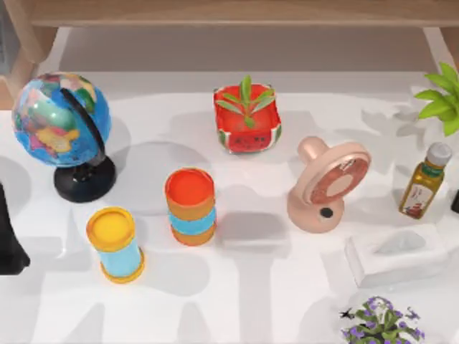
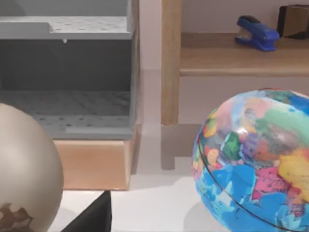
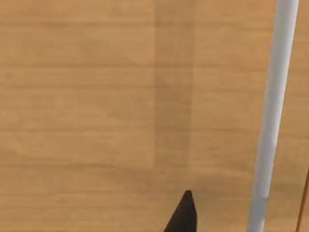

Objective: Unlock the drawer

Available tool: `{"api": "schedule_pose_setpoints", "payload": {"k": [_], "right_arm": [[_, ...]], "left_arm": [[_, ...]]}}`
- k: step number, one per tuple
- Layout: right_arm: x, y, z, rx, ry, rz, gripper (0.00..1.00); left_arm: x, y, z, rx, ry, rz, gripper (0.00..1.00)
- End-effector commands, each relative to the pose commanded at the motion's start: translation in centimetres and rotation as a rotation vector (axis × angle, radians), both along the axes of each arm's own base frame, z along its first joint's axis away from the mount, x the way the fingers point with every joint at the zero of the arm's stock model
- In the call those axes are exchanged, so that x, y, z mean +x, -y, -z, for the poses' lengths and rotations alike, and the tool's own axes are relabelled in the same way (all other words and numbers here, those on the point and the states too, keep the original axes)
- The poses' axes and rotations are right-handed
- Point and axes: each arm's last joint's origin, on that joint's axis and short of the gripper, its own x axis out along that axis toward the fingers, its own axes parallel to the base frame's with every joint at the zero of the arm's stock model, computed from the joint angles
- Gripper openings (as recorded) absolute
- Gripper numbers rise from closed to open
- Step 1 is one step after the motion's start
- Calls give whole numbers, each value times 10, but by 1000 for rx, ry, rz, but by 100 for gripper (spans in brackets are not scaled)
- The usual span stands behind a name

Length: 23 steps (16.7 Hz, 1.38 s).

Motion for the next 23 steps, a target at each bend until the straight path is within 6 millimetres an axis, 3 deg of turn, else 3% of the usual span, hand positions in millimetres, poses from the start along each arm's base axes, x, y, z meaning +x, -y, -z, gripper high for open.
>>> {"api": "schedule_pose_setpoints", "payload": {"k": [4,5,15,23], "right_arm": [[0,0,0,0,0,0,2],[0,0,0,0,0,0,0],[-5,2,0,2,1,5,0],[-63,1,1,4,-5,4,0]], "left_arm": [[0,0,0,0,0,0,100],[0,0,0,0,0,0,100],[0,0,0,0,0,0,100],[0,0,0,0,0,0,100]]}}
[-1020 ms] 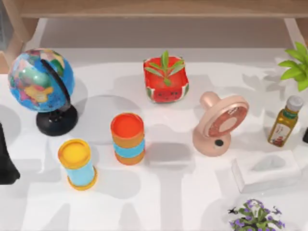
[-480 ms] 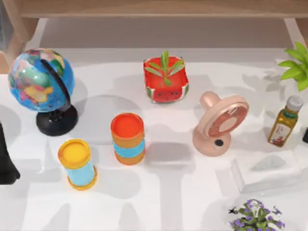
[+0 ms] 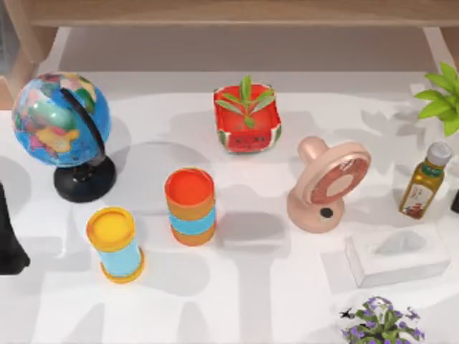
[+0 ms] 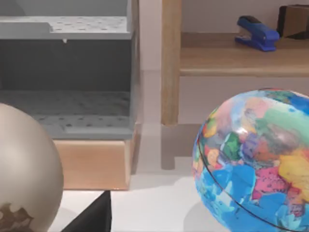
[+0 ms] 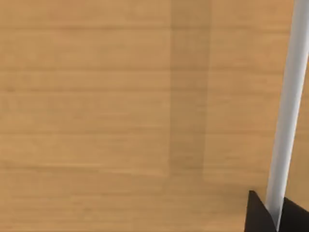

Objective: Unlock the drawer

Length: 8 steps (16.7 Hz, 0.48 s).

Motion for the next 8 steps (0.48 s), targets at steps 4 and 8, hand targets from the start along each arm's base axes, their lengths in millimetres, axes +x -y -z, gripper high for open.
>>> {"api": "schedule_pose_setpoints", "payload": {"k": [4,8], "right_arm": [[1,0,1,2,-1,0,0],[-19,2,0,4,0,7,0]], "left_arm": [[0,0,0,0,0,0,100],[0,0,0,0,0,0,100]]}}
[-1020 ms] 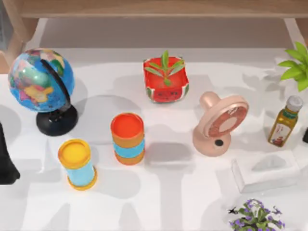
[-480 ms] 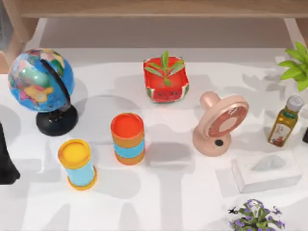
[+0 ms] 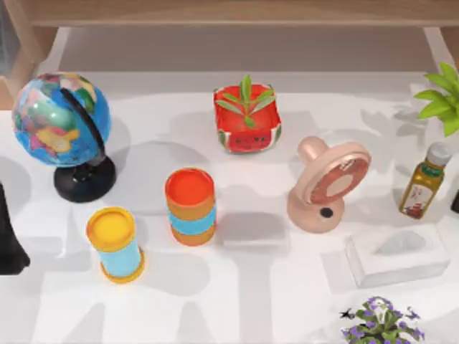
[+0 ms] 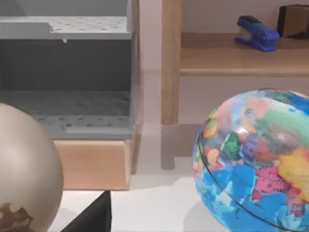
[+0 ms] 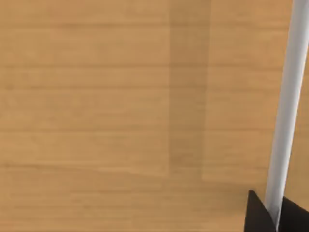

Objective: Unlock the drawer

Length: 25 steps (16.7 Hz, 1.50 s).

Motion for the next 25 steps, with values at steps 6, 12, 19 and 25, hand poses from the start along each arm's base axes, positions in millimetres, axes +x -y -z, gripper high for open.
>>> {"api": "schedule_pose_setpoints", "payload": {"k": [6,12,19,25], "right_arm": [[-43,-3,0,-2,-2,-7,0],[-54,-2,0,-4,2,-9,0],[-105,-4,1,-1,-2,-8,0],[-105,-4,1,-1,-2,-8,23]], "left_arm": [[0,0,0,0,0,0,100],[0,0,0,0,0,0,100],[0,0,0,0,0,0,100],[0,0,0,0,0,0,100]]}}
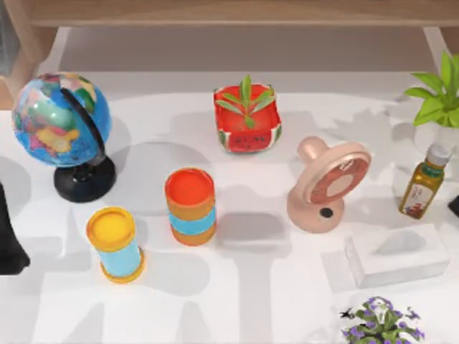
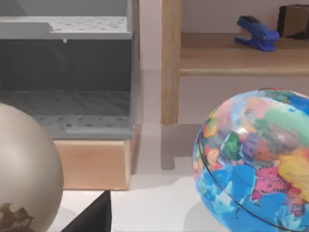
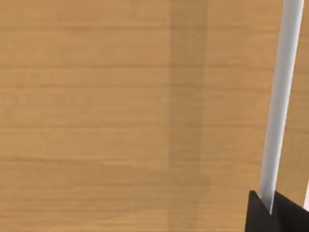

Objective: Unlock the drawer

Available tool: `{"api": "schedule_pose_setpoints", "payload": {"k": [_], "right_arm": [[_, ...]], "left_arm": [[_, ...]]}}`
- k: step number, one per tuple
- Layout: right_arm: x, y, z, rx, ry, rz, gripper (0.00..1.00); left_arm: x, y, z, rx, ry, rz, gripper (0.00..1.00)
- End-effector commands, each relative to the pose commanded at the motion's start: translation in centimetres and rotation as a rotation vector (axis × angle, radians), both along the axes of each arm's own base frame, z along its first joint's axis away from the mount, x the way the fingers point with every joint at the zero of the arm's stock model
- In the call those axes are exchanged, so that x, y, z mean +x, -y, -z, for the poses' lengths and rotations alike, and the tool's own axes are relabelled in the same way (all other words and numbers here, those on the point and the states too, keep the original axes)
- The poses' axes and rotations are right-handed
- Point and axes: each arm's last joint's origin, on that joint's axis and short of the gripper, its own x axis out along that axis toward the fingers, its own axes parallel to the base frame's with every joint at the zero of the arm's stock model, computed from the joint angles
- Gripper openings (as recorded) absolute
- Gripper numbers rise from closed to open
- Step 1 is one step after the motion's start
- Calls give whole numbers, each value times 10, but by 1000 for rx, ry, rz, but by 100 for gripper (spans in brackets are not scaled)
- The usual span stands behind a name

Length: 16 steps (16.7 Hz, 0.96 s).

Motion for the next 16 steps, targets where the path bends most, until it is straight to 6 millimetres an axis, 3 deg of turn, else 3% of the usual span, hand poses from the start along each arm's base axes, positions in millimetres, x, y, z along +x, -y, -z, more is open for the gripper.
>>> {"api": "schedule_pose_setpoints", "payload": {"k": [10,16], "right_arm": [[0,0,0,0,0,0,98],[0,0,0,0,0,0,100]], "left_arm": [[0,0,0,0,0,0,100],[0,0,0,0,0,0,100]]}}
